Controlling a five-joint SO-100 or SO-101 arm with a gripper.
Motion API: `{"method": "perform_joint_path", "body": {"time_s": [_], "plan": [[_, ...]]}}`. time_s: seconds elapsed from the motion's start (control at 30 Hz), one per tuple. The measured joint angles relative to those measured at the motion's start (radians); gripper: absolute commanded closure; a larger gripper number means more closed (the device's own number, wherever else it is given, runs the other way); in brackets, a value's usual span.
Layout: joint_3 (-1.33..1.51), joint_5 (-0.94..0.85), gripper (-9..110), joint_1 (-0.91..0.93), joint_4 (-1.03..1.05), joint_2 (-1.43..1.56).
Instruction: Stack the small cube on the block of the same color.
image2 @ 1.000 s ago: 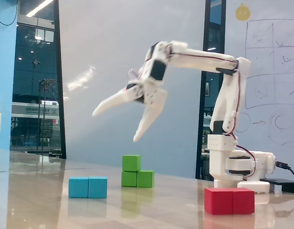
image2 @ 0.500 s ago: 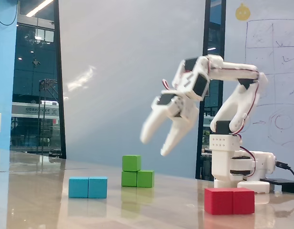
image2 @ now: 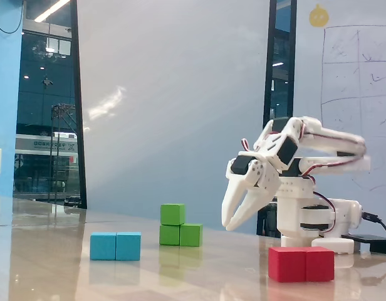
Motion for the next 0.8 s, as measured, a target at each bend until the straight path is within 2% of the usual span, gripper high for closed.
{"method": "perform_joint_path", "body": {"time_s": [0.17,0.27,0.8], "plan": [[0.025,0.0,101,0.002,0.144,0.222],[0.025,0.0,101,-0.017,0.227,0.247],[0.025,0.006,101,-0.041,0.242,0.249]]}}
